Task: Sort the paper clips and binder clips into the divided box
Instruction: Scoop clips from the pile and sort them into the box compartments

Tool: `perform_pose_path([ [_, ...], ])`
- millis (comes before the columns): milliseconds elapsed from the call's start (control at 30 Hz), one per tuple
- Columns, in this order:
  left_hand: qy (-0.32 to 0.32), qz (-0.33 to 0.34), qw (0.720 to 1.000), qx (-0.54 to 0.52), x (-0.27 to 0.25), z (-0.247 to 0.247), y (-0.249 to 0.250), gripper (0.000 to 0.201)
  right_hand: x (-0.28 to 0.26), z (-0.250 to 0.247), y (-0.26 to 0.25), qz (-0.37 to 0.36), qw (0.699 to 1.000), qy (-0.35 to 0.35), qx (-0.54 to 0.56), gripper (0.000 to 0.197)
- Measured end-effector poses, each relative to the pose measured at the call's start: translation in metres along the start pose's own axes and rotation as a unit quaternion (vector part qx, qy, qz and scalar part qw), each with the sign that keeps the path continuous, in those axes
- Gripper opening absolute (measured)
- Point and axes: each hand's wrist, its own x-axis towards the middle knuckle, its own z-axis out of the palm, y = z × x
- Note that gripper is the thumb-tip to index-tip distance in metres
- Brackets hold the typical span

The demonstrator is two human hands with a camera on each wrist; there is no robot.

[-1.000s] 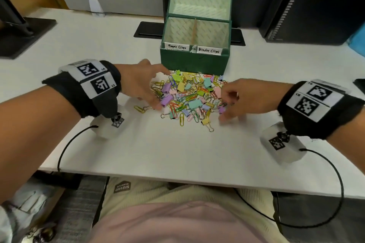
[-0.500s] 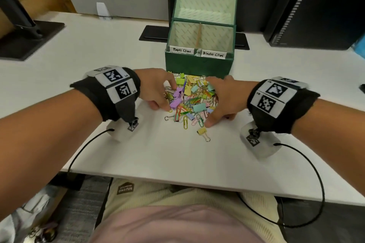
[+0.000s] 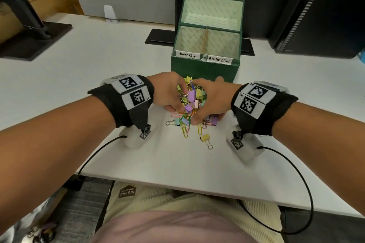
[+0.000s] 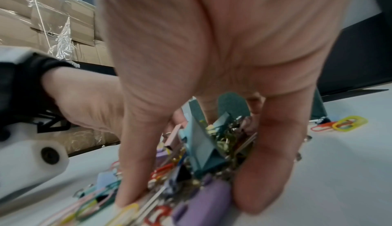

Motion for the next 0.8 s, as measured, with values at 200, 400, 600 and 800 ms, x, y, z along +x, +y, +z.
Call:
perform_pose_path([
  [200,0.021,0.028,0.999,0.001,-0.007,-0.006,-0.002,0.046,0.005,-0.001,-0.007,-0.015,0.999,0.028,-0.025,0.091],
  [400,0.054,0.028,0.995,-0.074,-0.009,-0.01,-0.004,0.033,0.01,-0.006,-0.01,-0.026,0.998,0.049,-0.015,0.074],
  [600,0.11,0.041,0.989,-0.09,-0.013,-0.01,0.0,0.022,0.017,-0.003,-0.015,-0.028,0.998,0.056,-0.009,0.059],
  [800,0.155,0.06,0.978,-0.124,-0.017,-0.009,0.004,0.018,0.024,-0.008,-0.017,-0.035,0.994,0.089,-0.057,0.047],
])
